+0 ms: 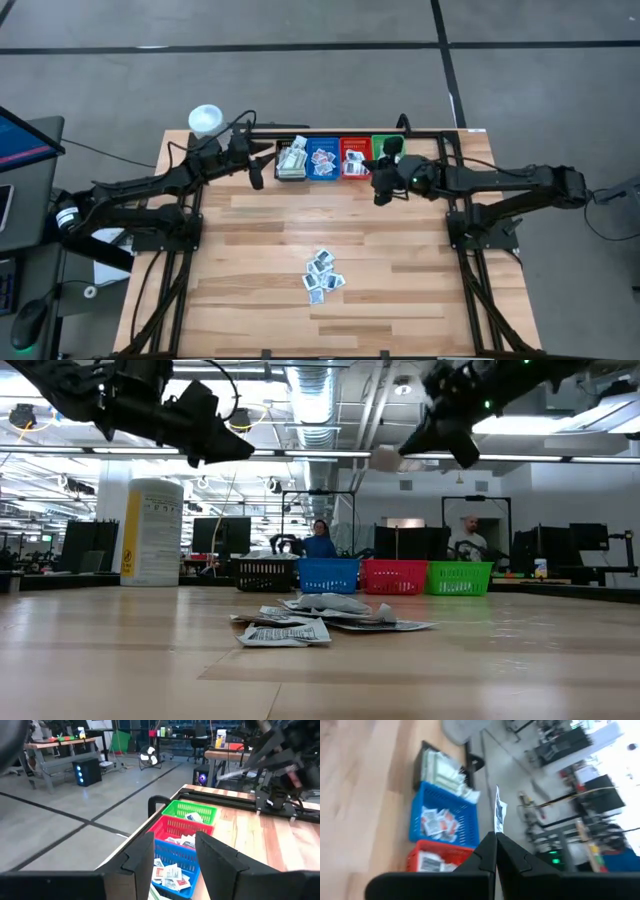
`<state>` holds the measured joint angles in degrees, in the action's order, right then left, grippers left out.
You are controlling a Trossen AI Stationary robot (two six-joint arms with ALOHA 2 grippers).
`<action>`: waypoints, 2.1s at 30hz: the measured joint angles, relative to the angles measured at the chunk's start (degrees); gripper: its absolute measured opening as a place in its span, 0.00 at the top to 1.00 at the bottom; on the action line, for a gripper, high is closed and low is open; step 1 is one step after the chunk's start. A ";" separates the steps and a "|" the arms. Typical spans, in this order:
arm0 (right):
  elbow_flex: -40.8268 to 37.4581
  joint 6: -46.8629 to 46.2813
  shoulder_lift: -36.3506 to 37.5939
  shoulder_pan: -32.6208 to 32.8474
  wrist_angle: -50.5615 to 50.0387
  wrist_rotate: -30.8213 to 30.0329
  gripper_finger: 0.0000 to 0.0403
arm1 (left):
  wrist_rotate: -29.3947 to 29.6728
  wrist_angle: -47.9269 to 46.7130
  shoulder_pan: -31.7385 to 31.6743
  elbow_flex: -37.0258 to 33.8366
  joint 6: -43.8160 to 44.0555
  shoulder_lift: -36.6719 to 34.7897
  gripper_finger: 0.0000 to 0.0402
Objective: Pick & Place First Aid Supplies
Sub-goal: Put the blue alcohol pad in the green bin
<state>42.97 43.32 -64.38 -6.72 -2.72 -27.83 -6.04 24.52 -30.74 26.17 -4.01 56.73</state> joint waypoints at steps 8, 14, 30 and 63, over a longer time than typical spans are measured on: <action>1.69 -0.96 -0.02 4.13 -0.29 -10.46 1.00 | 0.00 1.69 0.02 0.00 0.02 0.41 0.64; 1.69 -5.08 -0.02 4.19 -0.15 -13.25 1.00 | -0.02 4.45 0.52 0.00 1.99 0.39 0.64; 1.69 -9.97 -0.04 11.70 -0.04 -17.29 1.00 | -0.04 5.54 4.24 0.00 3.46 0.39 0.64; 1.67 -16.92 -0.07 18.40 0.17 -21.77 1.00 | -0.04 12.80 4.98 0.00 10.56 0.33 0.64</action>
<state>44.64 26.39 -64.45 11.68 -2.55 -49.60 -6.09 37.32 -25.76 26.17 6.55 57.06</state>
